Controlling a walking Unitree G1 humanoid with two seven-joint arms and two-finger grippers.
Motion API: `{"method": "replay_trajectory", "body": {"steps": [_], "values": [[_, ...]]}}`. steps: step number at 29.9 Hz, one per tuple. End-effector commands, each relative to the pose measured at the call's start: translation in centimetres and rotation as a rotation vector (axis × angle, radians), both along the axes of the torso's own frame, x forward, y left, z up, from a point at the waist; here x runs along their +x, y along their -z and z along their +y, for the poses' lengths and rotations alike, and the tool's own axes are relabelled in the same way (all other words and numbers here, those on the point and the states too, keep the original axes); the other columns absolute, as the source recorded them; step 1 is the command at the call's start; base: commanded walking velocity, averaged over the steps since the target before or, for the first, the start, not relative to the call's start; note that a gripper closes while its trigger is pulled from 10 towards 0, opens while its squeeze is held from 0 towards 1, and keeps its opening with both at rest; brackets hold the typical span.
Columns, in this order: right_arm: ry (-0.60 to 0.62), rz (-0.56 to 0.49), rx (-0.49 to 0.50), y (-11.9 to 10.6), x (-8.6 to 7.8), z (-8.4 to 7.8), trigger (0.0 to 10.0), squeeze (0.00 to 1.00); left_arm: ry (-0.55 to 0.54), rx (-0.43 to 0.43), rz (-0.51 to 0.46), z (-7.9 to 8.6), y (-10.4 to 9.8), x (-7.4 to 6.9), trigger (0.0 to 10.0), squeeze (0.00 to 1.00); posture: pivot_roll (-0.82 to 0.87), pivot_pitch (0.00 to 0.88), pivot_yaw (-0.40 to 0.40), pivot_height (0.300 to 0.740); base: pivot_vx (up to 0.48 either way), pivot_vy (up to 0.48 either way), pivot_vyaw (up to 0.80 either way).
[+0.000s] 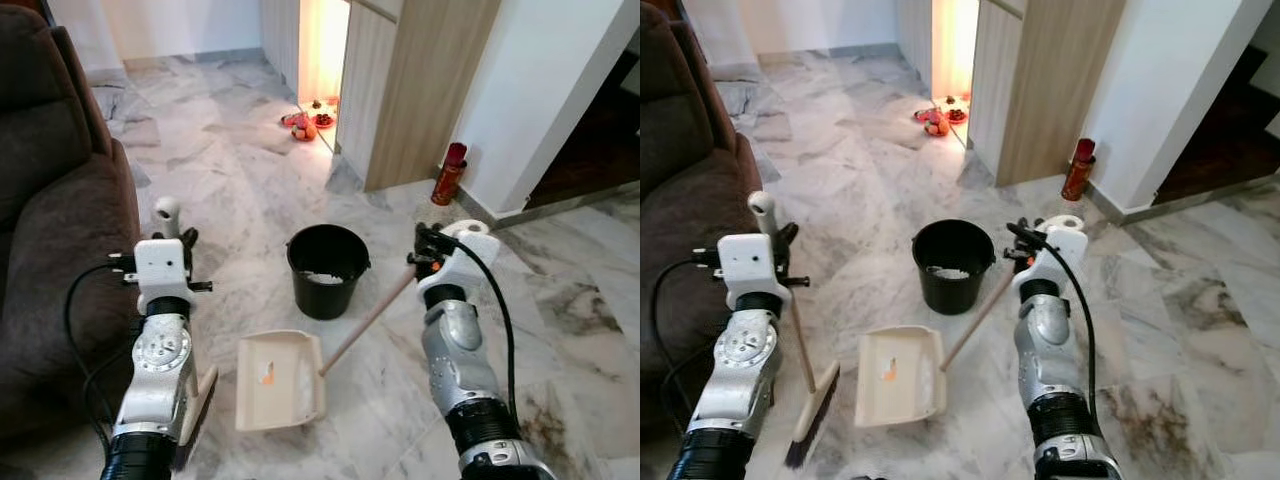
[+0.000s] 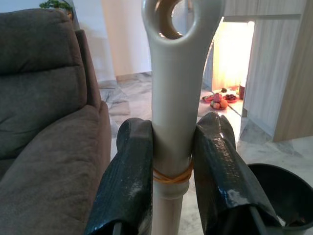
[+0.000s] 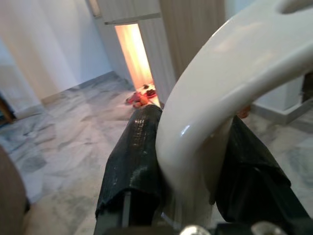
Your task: Sweep floor
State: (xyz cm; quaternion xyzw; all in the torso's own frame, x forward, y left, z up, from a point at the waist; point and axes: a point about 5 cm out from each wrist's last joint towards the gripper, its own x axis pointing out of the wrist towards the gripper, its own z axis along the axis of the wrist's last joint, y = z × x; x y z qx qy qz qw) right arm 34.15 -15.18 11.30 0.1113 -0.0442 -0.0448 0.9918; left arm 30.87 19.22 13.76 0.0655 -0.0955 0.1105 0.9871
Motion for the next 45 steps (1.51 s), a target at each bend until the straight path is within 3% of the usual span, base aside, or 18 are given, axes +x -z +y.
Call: {"method": "replay_trajectory", "body": {"steps": [1,5,11,16,19,30,34,45], "values": [[0.050,-0.065,-0.004,-1.5,0.3,-0.8,10.0,0.00,0.016,0.011,-0.024,-0.3,-0.7,0.3,10.0,0.00,0.05,0.016,-0.075,0.740,0.000,0.000,0.00],[0.071,-0.075,-0.010,-1.7,0.2,-1.1,10.0,0.00,0.015,0.010,-0.024,-0.3,-0.7,0.3,10.0,0.00,0.05,0.016,-0.075,0.740,0.000,0.000,0.00],[0.120,-0.173,-0.027,-3.8,0.1,-2.0,10.0,0.00,0.013,0.008,-0.023,-0.3,-0.7,0.3,10.0,0.00,0.05,0.016,-0.078,0.740,0.000,0.000,0.00],[0.081,-0.245,-0.071,-6.0,-0.3,-1.8,10.0,0.00,0.014,0.005,-0.023,-0.3,-0.6,0.3,10.0,0.00,0.05,0.014,-0.078,0.740,0.000,0.000,0.00],[0.076,-0.249,-0.074,-6.1,-0.3,-1.8,10.0,0.00,0.014,0.005,-0.023,-0.3,-0.6,0.3,10.0,0.00,0.05,0.014,-0.078,0.740,0.000,0.000,0.00],[0.067,-0.320,-0.099,-8.8,-2.3,-2.2,10.0,0.00,0.018,0.000,-0.027,-0.4,-0.7,0.4,10.0,0.00,0.05,0.000,-0.078,0.740,0.000,0.000,0.00],[0.113,-0.421,-0.068,-10.9,-2.7,-2.4,10.0,0.00,0.028,-0.004,-0.039,-0.6,-0.7,0.4,10.0,0.00,0.04,0.000,-0.077,0.740,0.000,0.000,0.00],[0.128,-0.536,-0.095,-13.6,-2.9,-0.7,10.0,0.00,0.063,0.057,-0.072,-1.0,-1.1,0.1,10.0,0.00,0.05,0.000,-0.069,0.740,0.000,0.000,0.00]]}}
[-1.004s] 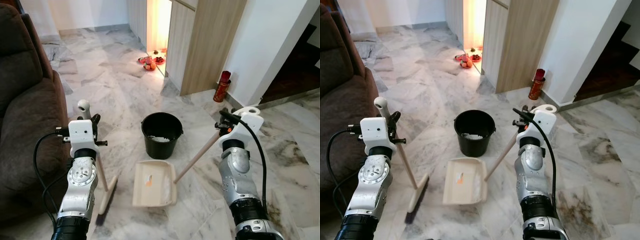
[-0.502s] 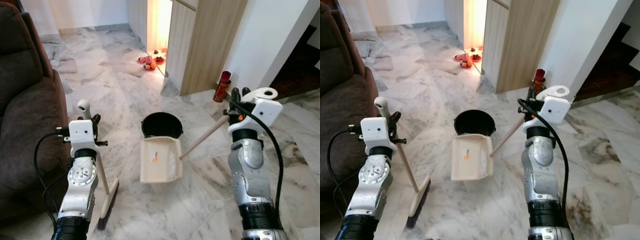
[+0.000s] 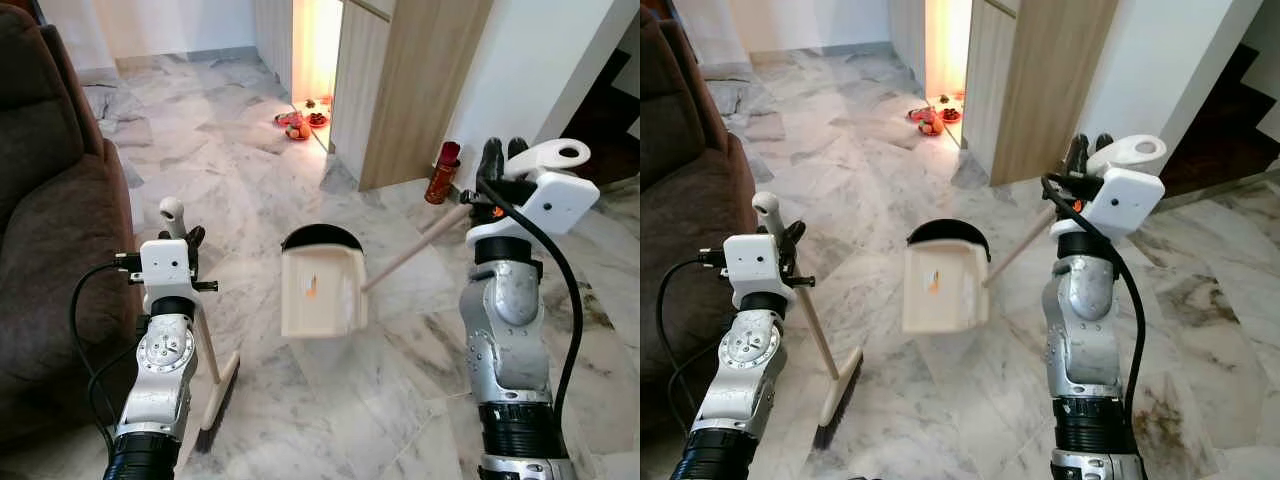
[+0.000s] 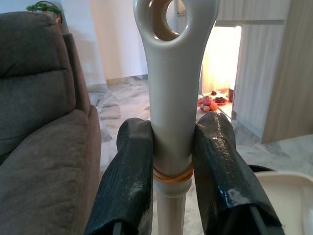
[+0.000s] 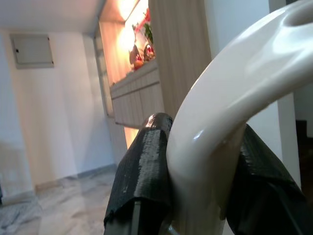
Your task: Sweep floor
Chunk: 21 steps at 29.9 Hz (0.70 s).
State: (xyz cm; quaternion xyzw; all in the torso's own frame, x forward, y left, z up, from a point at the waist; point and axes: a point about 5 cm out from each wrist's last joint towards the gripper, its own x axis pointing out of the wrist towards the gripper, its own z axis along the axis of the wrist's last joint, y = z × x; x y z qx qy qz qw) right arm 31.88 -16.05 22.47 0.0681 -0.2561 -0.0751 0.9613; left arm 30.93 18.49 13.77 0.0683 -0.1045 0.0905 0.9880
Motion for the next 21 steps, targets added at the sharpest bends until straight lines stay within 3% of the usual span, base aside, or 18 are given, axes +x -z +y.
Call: {"method": "replay_trajectory", "body": {"steps": [1,10,21], "values": [[0.008,-0.121,-0.004,-2.43,-0.64,0.14,10.0,0.00,0.022,0.045,-0.058,-0.32,-1.10,0.08,10.0,0.00,0.05,0.000,-0.069,0.740,0.000,0.000,0.00],[0.013,-0.140,-0.016,-2.93,-0.58,0.44,10.0,0.00,-0.010,0.058,-0.064,0.15,-1.20,0.03,10.0,0.00,0.05,0.000,-0.071,0.740,0.000,0.000,0.00],[-0.009,-0.151,-0.013,-3.40,-0.45,0.95,10.0,0.00,-0.027,0.060,-0.062,0.33,-1.18,0.07,10.0,0.00,0.06,0.000,-0.076,0.740,0.255,0.000,0.00]]}}
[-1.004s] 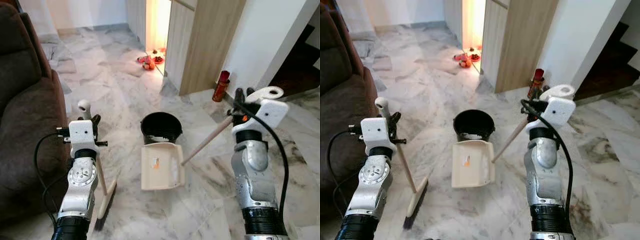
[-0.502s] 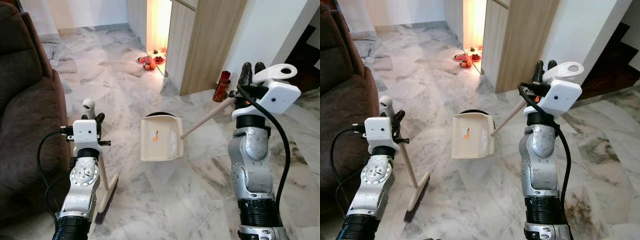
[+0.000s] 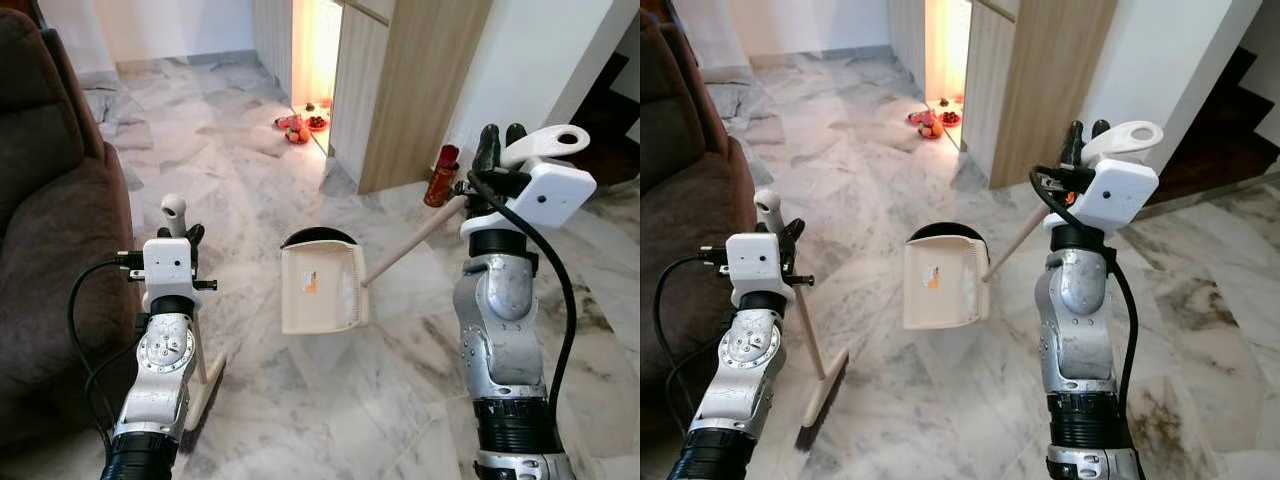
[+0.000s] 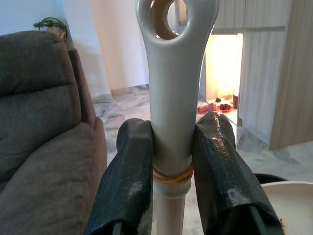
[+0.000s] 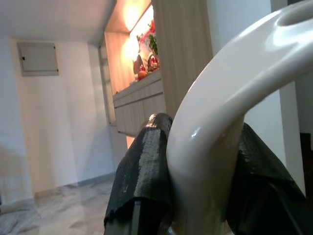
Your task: Sweep floor
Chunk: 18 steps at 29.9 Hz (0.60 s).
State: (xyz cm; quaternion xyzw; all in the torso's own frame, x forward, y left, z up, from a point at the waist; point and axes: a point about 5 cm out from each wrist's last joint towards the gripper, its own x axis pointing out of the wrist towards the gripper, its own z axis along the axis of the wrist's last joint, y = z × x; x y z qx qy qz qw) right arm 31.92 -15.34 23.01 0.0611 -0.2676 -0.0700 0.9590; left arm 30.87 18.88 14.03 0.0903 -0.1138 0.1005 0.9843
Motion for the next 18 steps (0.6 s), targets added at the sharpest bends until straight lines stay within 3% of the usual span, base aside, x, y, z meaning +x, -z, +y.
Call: {"method": "replay_trajectory", "body": {"steps": [1,18], "values": [[-0.006,-0.134,0.006,-2.98,-0.51,0.25,10.0,0.00,-0.004,0.017,-0.045,-0.04,-0.92,0.13,10.0,0.00,0.06,0.000,-0.076,0.740,0.259,0.000,0.00],[-0.021,-0.178,0.004,-3.91,-0.69,0.67,10.0,0.00,-0.018,0.019,-0.055,0.09,-1.08,0.13,10.0,0.00,0.06,0.005,-0.077,0.740,0.262,0.000,0.00]]}}
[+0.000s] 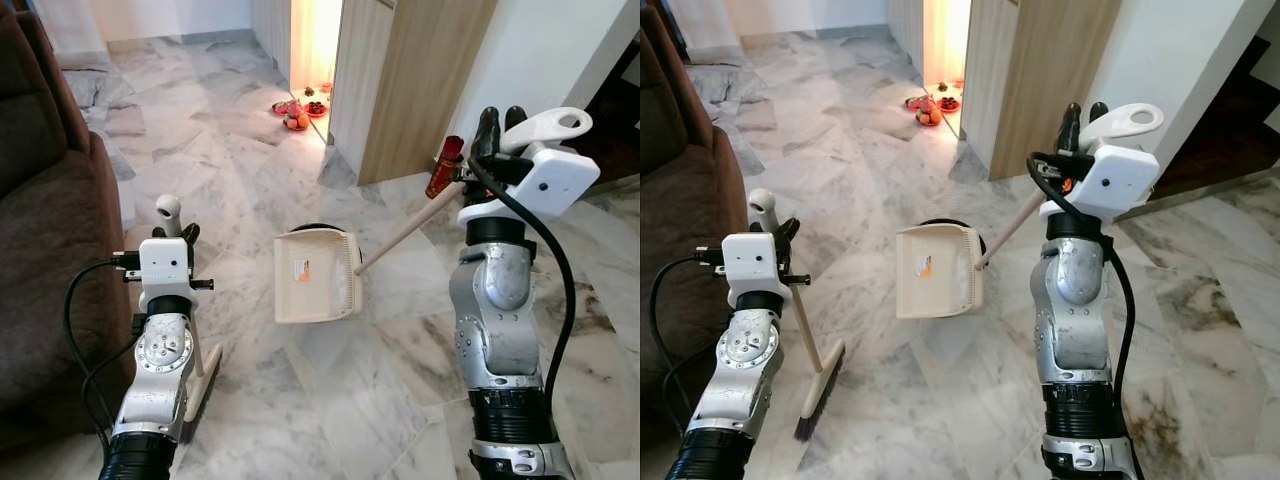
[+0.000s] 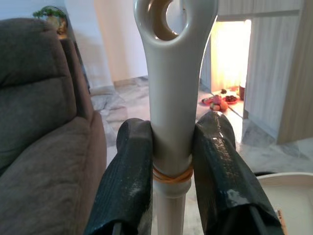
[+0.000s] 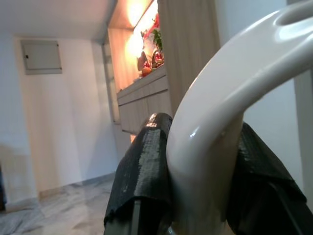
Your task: Sweep floor
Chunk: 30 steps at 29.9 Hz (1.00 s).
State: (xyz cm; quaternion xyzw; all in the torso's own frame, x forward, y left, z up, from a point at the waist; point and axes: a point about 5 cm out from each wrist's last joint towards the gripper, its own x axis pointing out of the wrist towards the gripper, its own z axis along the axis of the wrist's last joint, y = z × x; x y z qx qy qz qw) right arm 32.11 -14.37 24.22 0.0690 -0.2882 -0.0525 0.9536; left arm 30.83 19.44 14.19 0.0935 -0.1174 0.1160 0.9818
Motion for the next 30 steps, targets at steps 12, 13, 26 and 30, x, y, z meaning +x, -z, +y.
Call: {"method": "replay_trajectory", "body": {"steps": [12,13,26,30], "values": [[0.002,-0.140,0.003,-2.87,-0.92,-0.14,10.0,0.00,0.009,0.015,-0.049,-0.49,-0.95,0.22,10.0,0.00,0.05,0.004,-0.079,0.740,0.260,0.000,0.00],[0.002,-0.141,0.003,-2.88,-0.92,-0.13,10.0,0.00,0.008,0.015,-0.049,-0.49,-0.95,0.22,10.0,0.00,0.05,0.004,-0.079,0.740,0.262,0.000,0.00],[-0.017,-0.134,0.004,-2.81,-0.86,0.11,10.0,0.00,0.008,0.014,-0.050,-0.52,-0.98,0.22,10.0,0.00,0.06,0.005,-0.081,0.740,0.261,0.000,0.00],[-0.021,-0.127,0.004,-2.70,-0.80,0.16,10.0,0.00,0.008,0.015,-0.049,-0.54,-0.97,0.23,10.0,0.00,0.06,0.005,-0.081,0.740,0.262,0.000,0.00]]}}
